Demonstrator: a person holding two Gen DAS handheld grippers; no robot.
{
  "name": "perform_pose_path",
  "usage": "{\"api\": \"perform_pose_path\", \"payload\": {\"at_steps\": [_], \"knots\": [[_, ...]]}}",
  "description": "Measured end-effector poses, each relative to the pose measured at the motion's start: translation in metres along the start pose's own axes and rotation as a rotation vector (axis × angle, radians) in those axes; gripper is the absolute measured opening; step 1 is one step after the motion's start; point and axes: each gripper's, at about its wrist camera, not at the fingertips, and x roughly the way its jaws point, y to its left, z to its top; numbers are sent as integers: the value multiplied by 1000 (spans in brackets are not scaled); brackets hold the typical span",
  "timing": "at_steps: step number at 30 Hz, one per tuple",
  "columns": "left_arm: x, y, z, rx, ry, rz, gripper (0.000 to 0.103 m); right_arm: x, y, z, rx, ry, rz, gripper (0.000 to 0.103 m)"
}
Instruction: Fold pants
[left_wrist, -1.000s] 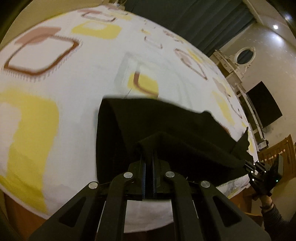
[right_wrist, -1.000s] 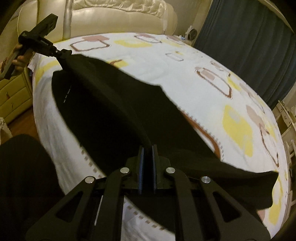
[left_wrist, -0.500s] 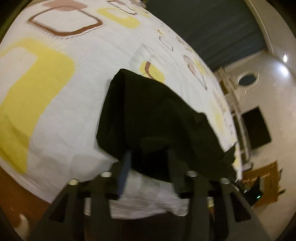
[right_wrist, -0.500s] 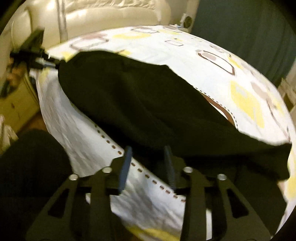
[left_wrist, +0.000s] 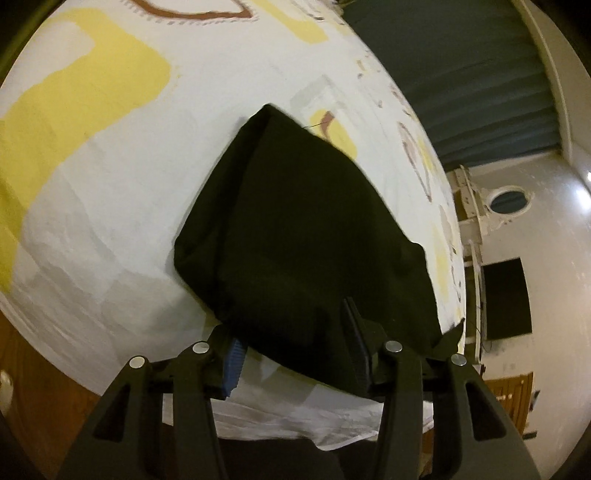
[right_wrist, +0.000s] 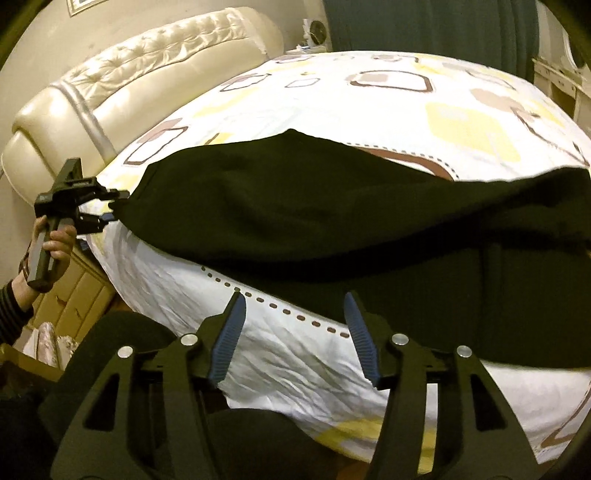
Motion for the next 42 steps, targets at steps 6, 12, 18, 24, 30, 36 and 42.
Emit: {"api": "perform_pose_path", "payload": {"at_steps": [6, 12, 18, 24, 30, 36, 42], "knots": [[-6, -13, 4, 57, -53, 97, 14, -1, -8, -1, 54, -9, 10, 56], [-10, -8, 11, 93, -123, 197, 9, -13, -29, 1, 125, -43, -2, 56], [-4, -15, -6, 214, -105, 222, 12, -32, -80, 5, 315, -94, 22, 57], [-3, -37, -22, 350, -99, 303, 39, -71, -181, 47, 546, -198, -92, 71], [8, -44, -23, 338, -94, 304, 61, -67, -307, 120, 812, -181, -308, 72], [17, -46, -21, 305, -95, 299, 67, -6, -383, 157, 967, -21, -511, 72], [22, -47, -21, 294, -97, 300, 73, 39, -407, 159, 992, 111, -604, 71]]}}
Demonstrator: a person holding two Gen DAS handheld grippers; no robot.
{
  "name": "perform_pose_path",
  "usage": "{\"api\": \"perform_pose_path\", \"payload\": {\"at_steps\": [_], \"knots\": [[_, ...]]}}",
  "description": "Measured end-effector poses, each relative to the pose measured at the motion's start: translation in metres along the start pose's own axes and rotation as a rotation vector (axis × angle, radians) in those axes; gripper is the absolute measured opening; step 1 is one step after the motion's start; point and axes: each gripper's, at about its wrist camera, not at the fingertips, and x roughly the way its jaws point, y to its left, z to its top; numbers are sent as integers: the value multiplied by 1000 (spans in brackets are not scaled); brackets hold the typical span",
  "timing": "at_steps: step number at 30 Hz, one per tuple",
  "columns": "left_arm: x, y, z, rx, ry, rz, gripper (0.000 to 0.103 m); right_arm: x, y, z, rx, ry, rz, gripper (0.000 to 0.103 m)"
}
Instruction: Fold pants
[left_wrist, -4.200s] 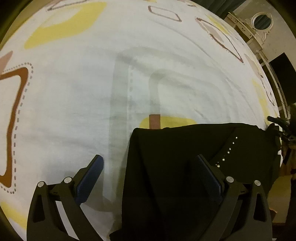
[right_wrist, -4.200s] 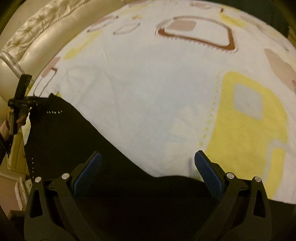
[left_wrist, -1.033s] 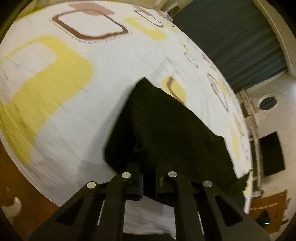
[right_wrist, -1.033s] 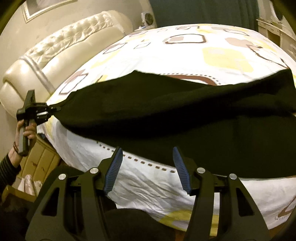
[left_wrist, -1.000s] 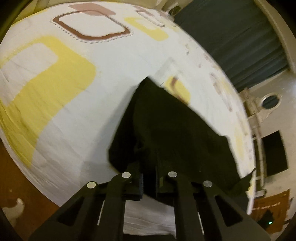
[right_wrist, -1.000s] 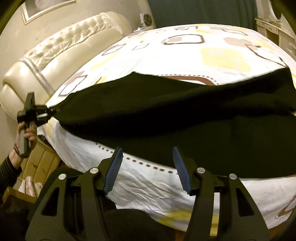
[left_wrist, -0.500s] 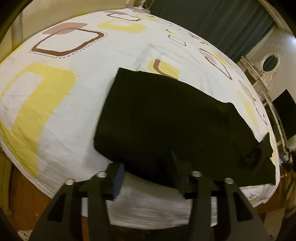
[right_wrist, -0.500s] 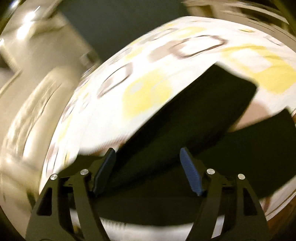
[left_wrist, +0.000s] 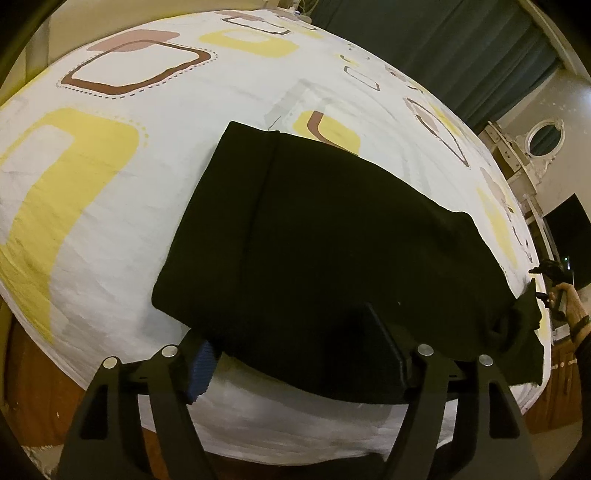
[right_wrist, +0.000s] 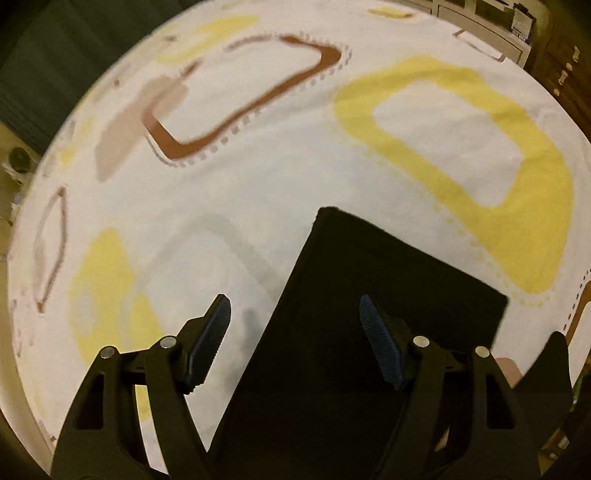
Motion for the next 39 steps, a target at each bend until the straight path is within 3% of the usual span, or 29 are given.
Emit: {"api": "perform_pose_path", "payload": {"at_steps": [3, 5, 10, 13, 17, 21, 26, 32, 39], "knots": [[3, -5, -2, 19, -8, 17, 76, -3, -8, -4, -11, -17, -10, 46], [3, -7, -3, 28, -14, 34, 76, -15, -21, -6, 6, -8, 115, 9], [4, -6, -2, 26, -17, 30, 77, -78, -60, -18, -9, -116, 333, 8], [3, -6, -3, 19, -18, 32, 77, -126, -110, -39, -6, -206, 503, 8], [1, -6, -4, 2, -24, 35, 77, -160, -170, -67, 26, -302, 639, 8], [1, -6, -5, 1, -30, 33, 77, -155, -228, -108, 47, -337, 660, 7], [2, -8, -7, 14, -32, 49, 77, -108, -290, -149, 153, -262, 666, 7], [4, -15, -10, 46, -38, 86, 79, -72, -318, -176, 211, -182, 657, 7], [5, -19, -12, 56, -43, 102, 83, -65, -329, -180, 209, -142, 668, 8]]}}
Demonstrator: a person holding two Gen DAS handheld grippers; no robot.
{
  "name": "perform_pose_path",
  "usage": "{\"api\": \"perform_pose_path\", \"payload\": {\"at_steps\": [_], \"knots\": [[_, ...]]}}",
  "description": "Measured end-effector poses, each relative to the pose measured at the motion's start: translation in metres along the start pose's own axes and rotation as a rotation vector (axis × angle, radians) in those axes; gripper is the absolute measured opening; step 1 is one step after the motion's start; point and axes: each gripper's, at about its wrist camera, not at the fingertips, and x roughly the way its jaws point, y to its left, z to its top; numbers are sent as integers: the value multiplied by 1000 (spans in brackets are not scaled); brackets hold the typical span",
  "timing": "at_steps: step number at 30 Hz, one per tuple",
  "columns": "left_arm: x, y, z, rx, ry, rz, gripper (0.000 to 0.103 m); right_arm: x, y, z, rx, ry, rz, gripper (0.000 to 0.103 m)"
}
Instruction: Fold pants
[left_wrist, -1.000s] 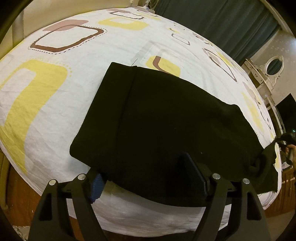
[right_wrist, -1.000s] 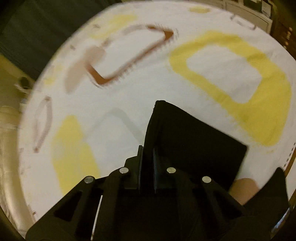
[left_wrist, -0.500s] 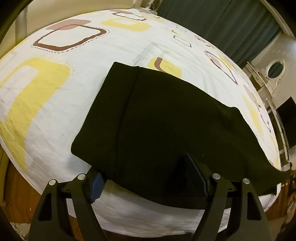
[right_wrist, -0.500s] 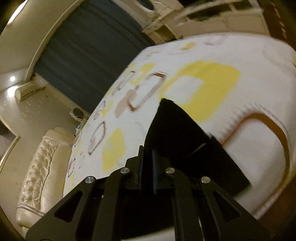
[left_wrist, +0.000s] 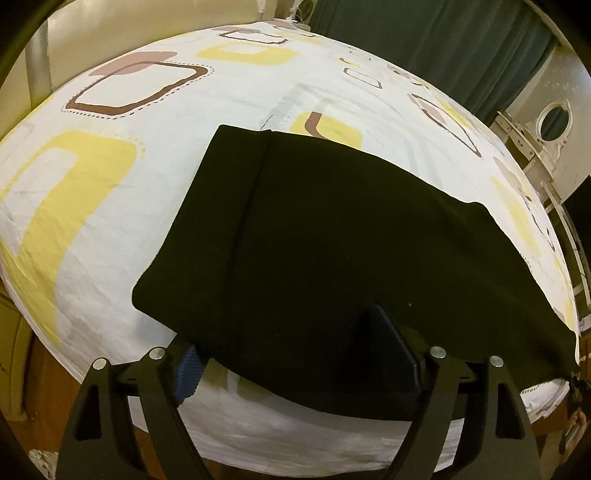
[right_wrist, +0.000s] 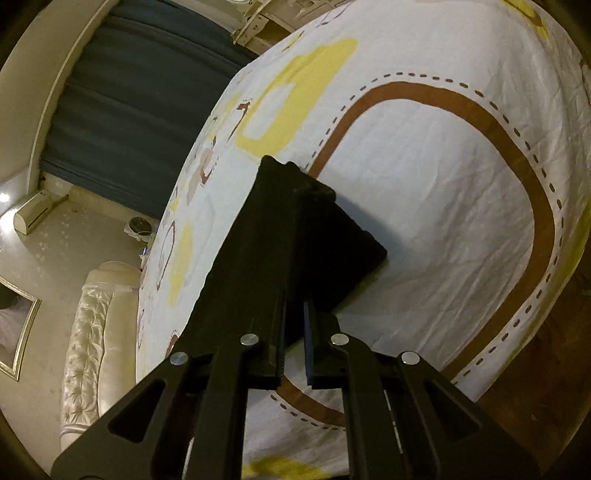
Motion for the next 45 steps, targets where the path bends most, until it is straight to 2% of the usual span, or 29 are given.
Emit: {"api": "perform_pose_path", "payload": {"at_steps": [2, 4, 6, 7, 8, 10, 12, 16, 18, 19, 20, 21, 23, 24, 26, 28, 30, 33, 34, 39, 40, 42, 43, 45], "knots": [[0, 0, 0, -4, 0, 1, 83, -7, 2, 4, -12, -11, -16, 12], [0, 0, 0, -2, 0, -1, 83, -24, 9, 15, -53, -72, -58, 15], [0, 0, 0, 2, 1, -3, 83, -36, 15, 30, -77, -113, -54, 22], [0, 0, 0, 2, 0, -3, 83, -35, 16, 38, -82, -104, -52, 38], [0, -1, 0, 2, 0, -2, 84, -29, 18, 52, -90, -70, -43, 48], [1, -1, 0, -1, -1, 0, 84, -13, 20, 71, -119, -22, -32, 48], [1, -1, 0, -3, 1, 5, 84, 15, 22, 88, -148, 73, -24, 50], [1, -2, 0, 2, 0, 9, 84, 64, 18, 96, -140, 242, -24, 65], [1, -3, 0, 7, -2, 15, 85, 74, 32, 93, -212, 258, -57, 66], [1, -3, 0, 7, -3, 18, 85, 77, 39, 90, -251, 266, -69, 58], [2, -3, 0, 7, -3, 22, 85, 82, 47, 86, -281, 296, -61, 22], [2, -4, 0, 6, -4, 26, 86, 84, 53, 85, -303, 307, -68, 13], [3, -5, 0, 0, -7, 33, 86, 79, 73, 84, -384, 277, -98, 12], [3, -5, 0, -3, -8, 36, 87, 68, 85, 87, -426, 237, -87, 12], [3, -5, 0, -14, -12, 40, 87, 37, 115, 95, -489, 119, -2, 11], [3, -6, 0, -14, -14, 44, 87, 22, 127, 101, -545, 49, -3, 11], [3, -7, -1, -11, -18, 48, 87, 42, 106, 112, -518, 88, -85, 11], [5, -9, -3, 6, -23, 55, 88, 76, 67, 111, -471, 160, -202, 10], [5, -10, -2, 13, -24, 61, 88, 83, 60, 110, -458, 169, -211, 10], [6, -9, -1, 11, -23, 57, 88, 83, 41, 113, -367, 179, -151, 12], [6, -9, -2, 12, -26, 57, 88, 82, 41, 116, -350, 188, -143, 14], [4, -9, -3, 15, -29, 56, 88, 72, 35, 124, -299, 184, -124, 27], [3, -10, -4, 21, -27, 52, 88, 65, 31, 129, -276, 175, -119, 46], [-1, -12, -5, 33, -18, 40, 88, 55, 18, 136, -209, 176, -77, 66]]}}
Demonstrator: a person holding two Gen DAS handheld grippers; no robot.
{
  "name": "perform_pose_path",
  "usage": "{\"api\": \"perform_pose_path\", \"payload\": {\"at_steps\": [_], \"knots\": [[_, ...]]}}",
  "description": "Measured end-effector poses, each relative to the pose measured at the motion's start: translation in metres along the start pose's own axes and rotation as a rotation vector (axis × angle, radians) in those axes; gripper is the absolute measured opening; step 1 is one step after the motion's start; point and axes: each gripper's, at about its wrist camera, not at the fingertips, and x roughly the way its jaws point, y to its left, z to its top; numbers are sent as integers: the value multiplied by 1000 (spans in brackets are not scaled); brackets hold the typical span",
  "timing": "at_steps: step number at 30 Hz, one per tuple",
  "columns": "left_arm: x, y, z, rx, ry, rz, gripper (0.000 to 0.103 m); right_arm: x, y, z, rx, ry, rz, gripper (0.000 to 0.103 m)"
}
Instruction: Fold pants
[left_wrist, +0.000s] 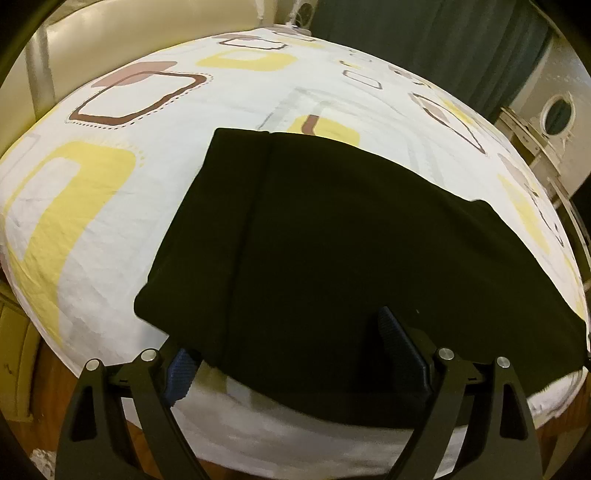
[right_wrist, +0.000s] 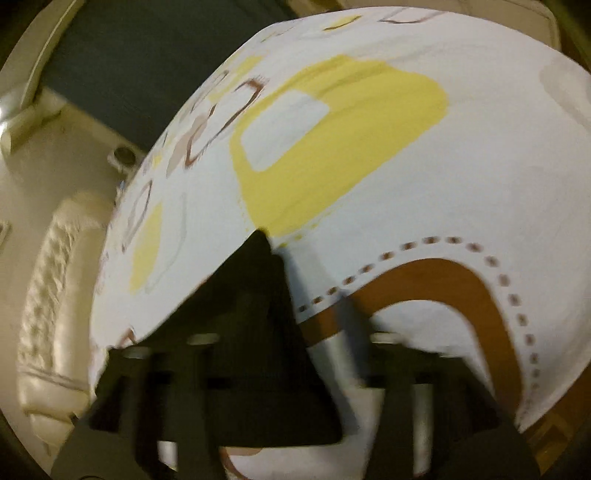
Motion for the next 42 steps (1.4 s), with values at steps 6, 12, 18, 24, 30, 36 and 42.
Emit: {"api": "perform_pose_path", "payload": {"at_steps": [6, 12, 18, 24, 30, 36, 42], "knots": [[-17, 2, -7, -33, 14, -55, 88, 12, -9, -13, 73, 130, 159, 67], [-27, 6, -4, -55, 1, -47, 88, 26, 21, -23, -19, 206, 111, 46], [-41, 11, -2, -67, 2, 17, 88, 19, 47, -34, -86, 199, 15, 18], [-56, 13, 0, -41, -52, 76, 88, -26, 90, -35, -129, 97, 65, 17], [-60, 13, 5, -51, -70, 72, 88, -57, 168, -40, -215, 75, 149, 17], [-65, 9, 6, -59, -91, 57, 88, -63, 264, -64, -351, 72, 200, 17], [-70, 0, 3, -1, -118, 66, 88, -38, 339, -108, -481, 96, 187, 17]]}}
